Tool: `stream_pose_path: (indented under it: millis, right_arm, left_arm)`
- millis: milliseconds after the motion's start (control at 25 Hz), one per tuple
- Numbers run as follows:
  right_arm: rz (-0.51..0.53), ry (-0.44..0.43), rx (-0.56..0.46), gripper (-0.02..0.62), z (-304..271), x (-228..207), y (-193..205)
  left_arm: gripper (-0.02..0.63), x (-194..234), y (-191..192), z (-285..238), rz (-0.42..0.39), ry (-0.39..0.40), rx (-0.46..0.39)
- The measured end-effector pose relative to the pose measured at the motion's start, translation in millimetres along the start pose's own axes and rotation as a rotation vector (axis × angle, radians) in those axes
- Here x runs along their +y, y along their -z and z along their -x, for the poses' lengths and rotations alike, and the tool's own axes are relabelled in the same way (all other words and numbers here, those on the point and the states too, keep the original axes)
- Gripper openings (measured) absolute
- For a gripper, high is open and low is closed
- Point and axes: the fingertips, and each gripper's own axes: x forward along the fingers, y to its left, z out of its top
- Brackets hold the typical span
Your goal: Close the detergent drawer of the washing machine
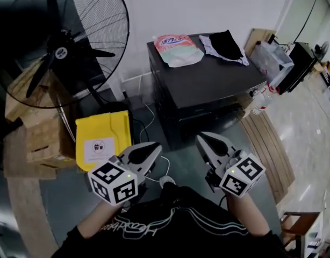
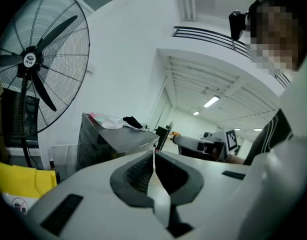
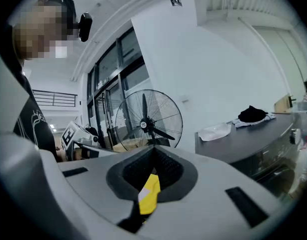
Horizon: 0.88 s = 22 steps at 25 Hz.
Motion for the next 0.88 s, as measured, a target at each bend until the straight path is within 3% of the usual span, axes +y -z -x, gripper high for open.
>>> stream_pose_path:
  millis: [440,880]
  right_arm:
    - [0.024,-0.05,-0.014,0.026,19,44,-12]
    - [0.003,-0.064,-0.017,0.026,26,56,-8]
  left_arm:
    - [0.031,-38,-18,39,-0.086,0.008,-0.05]
    - [0.031,-44,-13,56,-0.078,-0.01,-0.044]
